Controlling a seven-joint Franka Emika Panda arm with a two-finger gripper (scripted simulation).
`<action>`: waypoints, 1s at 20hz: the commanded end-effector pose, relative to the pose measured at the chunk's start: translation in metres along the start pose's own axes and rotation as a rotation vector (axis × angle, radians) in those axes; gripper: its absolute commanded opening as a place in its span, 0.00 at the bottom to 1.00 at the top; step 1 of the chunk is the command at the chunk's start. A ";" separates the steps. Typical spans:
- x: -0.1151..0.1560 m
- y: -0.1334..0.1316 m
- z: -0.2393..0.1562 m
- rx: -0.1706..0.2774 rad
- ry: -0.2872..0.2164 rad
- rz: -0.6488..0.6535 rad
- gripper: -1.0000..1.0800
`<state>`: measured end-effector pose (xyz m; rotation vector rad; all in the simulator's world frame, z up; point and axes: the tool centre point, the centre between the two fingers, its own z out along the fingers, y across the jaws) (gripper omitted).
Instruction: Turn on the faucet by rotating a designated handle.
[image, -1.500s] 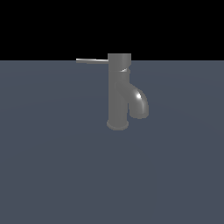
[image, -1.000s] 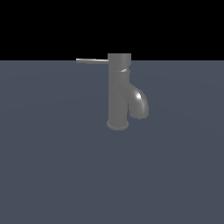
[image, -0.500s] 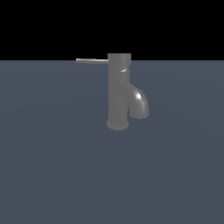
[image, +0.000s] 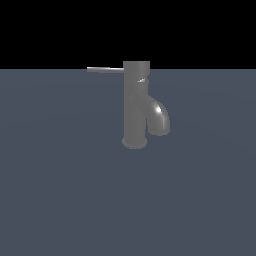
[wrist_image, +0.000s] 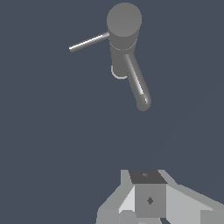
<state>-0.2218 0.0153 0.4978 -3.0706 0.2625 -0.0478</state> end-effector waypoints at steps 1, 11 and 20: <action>0.012 -0.004 0.003 0.001 -0.002 0.047 0.00; 0.070 -0.025 0.025 0.002 -0.013 0.277 0.00; 0.121 -0.046 0.055 -0.005 -0.019 0.486 0.00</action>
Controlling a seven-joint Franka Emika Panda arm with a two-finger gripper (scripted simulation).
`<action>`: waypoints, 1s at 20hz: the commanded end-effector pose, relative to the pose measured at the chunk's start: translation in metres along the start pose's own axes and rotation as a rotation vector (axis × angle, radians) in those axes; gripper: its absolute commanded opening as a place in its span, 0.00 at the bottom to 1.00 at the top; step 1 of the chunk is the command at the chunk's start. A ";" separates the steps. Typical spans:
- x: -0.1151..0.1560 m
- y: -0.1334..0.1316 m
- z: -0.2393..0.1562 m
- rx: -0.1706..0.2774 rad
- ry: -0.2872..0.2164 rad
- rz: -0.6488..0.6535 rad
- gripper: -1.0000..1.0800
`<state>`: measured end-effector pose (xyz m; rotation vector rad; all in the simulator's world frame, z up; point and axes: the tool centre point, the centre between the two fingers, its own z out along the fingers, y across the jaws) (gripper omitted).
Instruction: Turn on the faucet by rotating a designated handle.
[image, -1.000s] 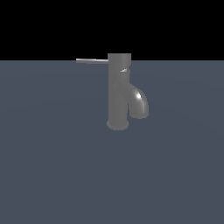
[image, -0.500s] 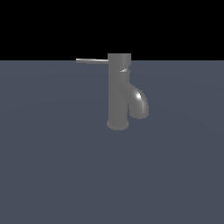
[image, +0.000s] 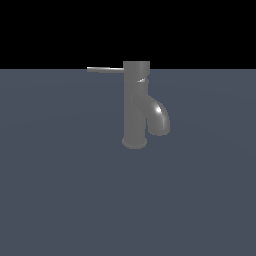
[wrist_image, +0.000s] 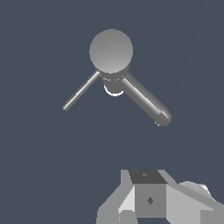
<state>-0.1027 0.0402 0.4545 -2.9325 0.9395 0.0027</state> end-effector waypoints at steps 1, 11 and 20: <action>0.010 -0.012 0.009 -0.002 -0.001 0.060 0.00; 0.046 -0.057 0.054 -0.016 0.002 0.292 0.00; 0.073 -0.096 0.103 -0.031 0.014 0.500 0.00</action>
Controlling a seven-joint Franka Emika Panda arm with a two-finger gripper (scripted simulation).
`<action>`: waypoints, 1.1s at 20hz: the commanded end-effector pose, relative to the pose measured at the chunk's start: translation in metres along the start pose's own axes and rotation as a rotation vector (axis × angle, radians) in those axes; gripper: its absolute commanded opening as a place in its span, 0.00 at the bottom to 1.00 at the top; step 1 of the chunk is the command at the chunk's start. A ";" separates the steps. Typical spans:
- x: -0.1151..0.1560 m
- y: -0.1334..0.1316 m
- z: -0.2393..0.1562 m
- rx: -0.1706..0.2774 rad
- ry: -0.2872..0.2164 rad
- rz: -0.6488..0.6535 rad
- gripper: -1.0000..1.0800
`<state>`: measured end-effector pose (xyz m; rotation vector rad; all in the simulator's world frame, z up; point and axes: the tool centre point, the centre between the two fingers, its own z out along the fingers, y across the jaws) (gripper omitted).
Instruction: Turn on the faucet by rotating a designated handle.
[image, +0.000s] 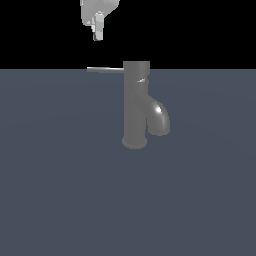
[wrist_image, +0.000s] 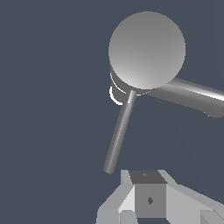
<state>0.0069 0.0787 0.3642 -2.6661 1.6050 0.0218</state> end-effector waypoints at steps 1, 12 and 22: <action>0.001 -0.013 0.015 -0.003 0.005 0.059 0.00; 0.002 -0.052 0.066 -0.012 0.024 0.242 0.00; 0.002 -0.061 0.080 -0.014 0.030 0.288 0.00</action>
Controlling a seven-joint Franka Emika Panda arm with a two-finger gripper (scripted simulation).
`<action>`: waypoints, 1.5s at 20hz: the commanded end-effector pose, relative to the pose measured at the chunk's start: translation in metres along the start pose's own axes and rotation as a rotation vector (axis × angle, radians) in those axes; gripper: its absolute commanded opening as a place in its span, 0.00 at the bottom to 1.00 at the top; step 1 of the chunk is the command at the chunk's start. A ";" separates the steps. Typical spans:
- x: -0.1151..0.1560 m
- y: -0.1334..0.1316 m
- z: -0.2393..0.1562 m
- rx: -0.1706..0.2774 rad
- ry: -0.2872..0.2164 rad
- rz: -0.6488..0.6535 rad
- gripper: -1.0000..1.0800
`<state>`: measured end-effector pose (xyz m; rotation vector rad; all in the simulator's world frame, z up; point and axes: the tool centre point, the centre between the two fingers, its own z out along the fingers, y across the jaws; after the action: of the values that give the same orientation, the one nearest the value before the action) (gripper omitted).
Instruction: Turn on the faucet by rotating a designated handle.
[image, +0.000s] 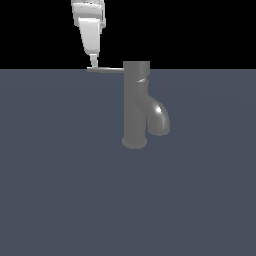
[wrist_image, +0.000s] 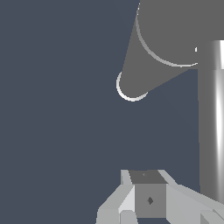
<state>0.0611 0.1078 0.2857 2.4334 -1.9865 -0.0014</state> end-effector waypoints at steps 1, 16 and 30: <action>0.000 -0.001 0.000 0.001 0.000 0.003 0.00; 0.002 0.037 0.000 0.000 0.000 0.002 0.00; 0.006 0.080 0.000 0.001 0.000 0.002 0.00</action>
<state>-0.0096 0.0885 0.2853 2.4357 -1.9899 0.0031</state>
